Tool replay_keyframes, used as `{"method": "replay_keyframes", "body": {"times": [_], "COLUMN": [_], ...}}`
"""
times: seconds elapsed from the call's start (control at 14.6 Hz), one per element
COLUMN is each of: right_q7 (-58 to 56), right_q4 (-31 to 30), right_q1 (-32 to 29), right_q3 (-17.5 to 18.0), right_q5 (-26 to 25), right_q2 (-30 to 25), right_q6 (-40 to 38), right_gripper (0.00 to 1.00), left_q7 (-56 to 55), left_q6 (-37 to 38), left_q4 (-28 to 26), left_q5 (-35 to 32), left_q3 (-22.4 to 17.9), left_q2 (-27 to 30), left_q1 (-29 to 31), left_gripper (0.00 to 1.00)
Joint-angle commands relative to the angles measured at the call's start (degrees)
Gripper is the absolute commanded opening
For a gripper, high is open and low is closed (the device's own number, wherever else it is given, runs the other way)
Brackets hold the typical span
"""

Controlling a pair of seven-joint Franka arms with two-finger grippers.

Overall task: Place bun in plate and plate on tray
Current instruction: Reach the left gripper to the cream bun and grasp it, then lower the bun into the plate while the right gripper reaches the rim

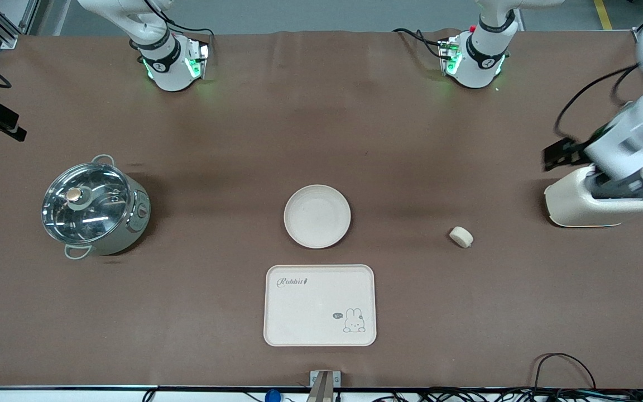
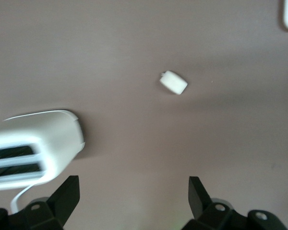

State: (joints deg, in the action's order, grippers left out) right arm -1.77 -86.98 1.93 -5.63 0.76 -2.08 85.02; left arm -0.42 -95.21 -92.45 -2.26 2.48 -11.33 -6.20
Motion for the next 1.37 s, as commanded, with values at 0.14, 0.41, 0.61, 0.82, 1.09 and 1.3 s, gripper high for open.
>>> {"method": "replay_keyframes", "body": {"times": [0.14,0.41,0.61,0.82,1.09,1.3], "right_q7": [0.4,0.4,3.9,7.3,7.4,9.4], "right_q4": [0.2,0.1,-2.3,-6.4,-8.4,-8.5], "right_q1": [4.7,5.0,7.4,10.2,11.1,15.4], "right_q3": [0.1,0.0,0.1,0.1,0.1,0.1], "right_q5": [0.5,6.4,8.0,8.7,13.6,13.7], "right_q2": [2.5,6.5,8.0,9.4,12.1,14.9], "right_q6": [0.2,2.4,8.6,15.2,19.4,22.8], "right_gripper": [1.0,1.0,1.0,1.0,1.0,1.0], "left_q7": [-3.8,-3.8,-3.7,-3.6,-3.6,-6.0], "left_q6": [-27.9,-39.4,-50.8,-51.8,-52.5,-49.7], "left_q4": [-11.0,-14.3,-21.3,-22.8,-23.3,-20.2], "left_q5": [-0.3,-0.2,-0.2,-0.1,0.7,1.1], "left_q3": [1.4,2.7,2.9,3.0,3.0,6.3], "left_q2": [-11.6,-17.7,-18.0,-17.9,-17.9,-16.1], "left_q1": [-2.2,-1.5,-1.4,-1.2,-1.0,-1.4], "left_gripper": [1.0,1.0,0.93,0.37,0.06,0.0]}}
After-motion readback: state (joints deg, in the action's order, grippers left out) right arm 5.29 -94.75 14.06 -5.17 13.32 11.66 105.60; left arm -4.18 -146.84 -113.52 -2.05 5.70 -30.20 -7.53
